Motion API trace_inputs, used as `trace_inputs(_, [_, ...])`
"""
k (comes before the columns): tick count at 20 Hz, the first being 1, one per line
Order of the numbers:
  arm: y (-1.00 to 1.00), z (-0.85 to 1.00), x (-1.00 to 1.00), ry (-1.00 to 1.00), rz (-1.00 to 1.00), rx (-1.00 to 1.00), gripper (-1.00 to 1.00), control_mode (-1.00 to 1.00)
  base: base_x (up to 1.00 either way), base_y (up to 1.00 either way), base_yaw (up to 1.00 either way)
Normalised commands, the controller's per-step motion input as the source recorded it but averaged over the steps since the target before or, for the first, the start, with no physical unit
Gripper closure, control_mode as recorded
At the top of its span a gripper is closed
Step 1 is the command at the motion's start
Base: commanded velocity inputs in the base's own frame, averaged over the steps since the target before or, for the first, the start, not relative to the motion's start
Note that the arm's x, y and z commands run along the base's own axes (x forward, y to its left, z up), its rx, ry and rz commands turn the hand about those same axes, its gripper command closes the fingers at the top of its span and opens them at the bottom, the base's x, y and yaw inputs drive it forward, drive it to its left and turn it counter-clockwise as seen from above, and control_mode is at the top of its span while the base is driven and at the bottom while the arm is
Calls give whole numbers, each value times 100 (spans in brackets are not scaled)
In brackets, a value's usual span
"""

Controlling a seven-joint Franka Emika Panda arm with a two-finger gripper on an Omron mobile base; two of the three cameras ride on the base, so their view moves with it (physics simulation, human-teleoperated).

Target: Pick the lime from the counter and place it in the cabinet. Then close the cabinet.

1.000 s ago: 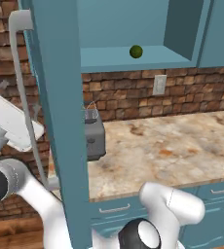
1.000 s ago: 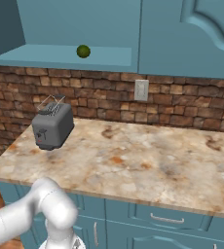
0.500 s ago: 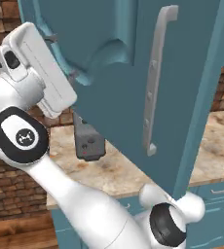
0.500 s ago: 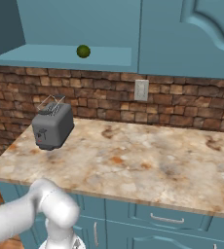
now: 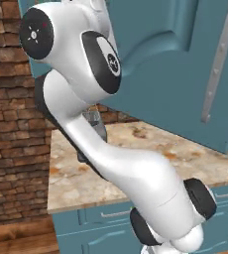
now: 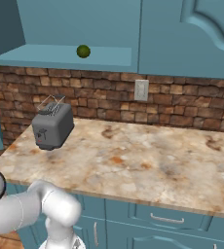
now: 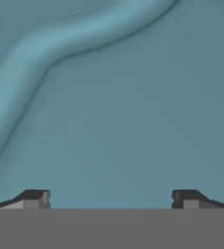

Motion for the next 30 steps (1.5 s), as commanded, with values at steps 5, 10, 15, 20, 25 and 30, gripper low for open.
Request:
trace_inputs(5, [-80,-39,100,13,30,11,-100,-100,0,0,0])
trace_inputs(10, [-67,-46,100,8,30,6,-100,-100,0,0,0])
trace_inputs(15, [-62,-45,100,10,27,2,-100,-100,0,0,0])
trace_inputs(20, [-49,-40,100,22,15,0,-100,-100,0,0,0])
trace_inputs(25, [-40,-58,100,30,5,0,-100,-100,0,0,0])
trace_inputs(30, [-28,-81,100,36,0,-1,-100,-100,0,0,0])
